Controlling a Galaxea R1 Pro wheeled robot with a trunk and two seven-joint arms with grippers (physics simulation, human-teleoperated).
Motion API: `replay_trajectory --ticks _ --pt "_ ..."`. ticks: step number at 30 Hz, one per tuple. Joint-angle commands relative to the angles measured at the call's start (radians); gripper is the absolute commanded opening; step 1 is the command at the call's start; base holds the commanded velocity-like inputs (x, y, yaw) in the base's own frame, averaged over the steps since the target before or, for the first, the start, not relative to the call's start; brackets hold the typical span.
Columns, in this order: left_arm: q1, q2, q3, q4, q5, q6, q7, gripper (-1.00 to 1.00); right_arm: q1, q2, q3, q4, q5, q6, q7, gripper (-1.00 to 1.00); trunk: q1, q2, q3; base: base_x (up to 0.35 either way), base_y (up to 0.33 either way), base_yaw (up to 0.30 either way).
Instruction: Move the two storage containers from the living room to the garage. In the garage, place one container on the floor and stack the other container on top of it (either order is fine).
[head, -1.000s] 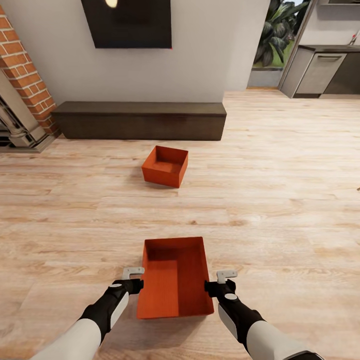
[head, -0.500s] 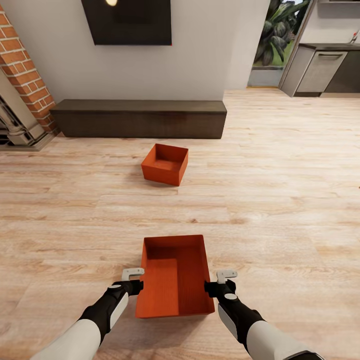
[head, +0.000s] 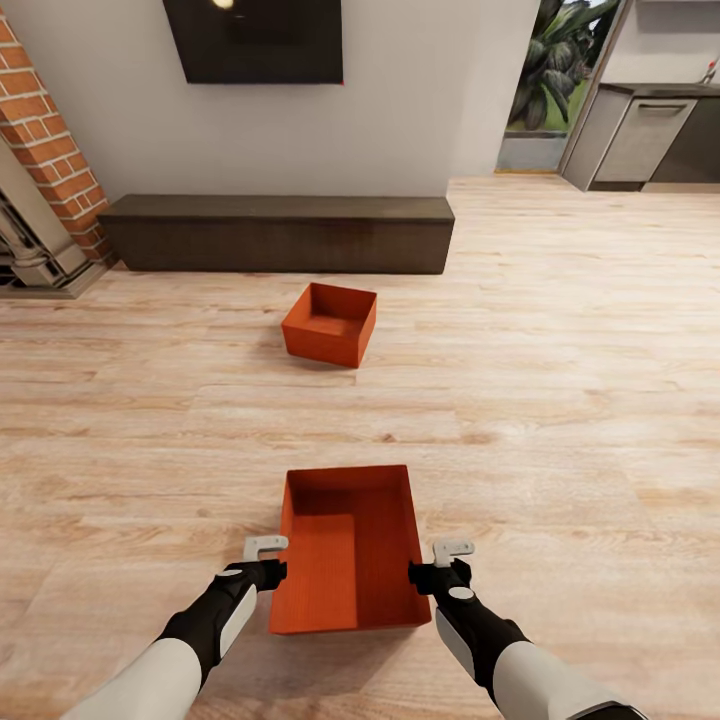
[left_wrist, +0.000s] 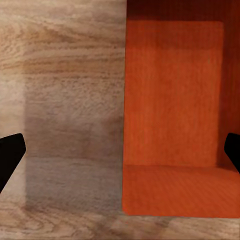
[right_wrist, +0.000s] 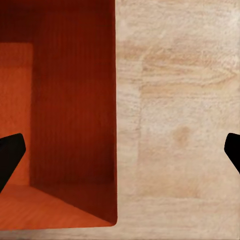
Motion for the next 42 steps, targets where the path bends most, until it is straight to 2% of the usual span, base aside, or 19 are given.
replay_trajectory --ticks 1,42 --pt "0.000 0.000 0.000 -0.002 0.006 0.005 0.004 1.00 -0.001 -0.001 0.008 0.001 -0.009 -0.004 -0.006 1.00 0.004 -0.008 -0.004 0.000 0.000 0.000" --pt "0.000 0.001 0.001 -0.004 0.006 0.005 0.005 1.00 -0.001 -0.001 0.008 -0.008 -0.010 -0.005 -0.007 1.00 0.161 -0.295 -0.132 0.000 0.000 0.000"
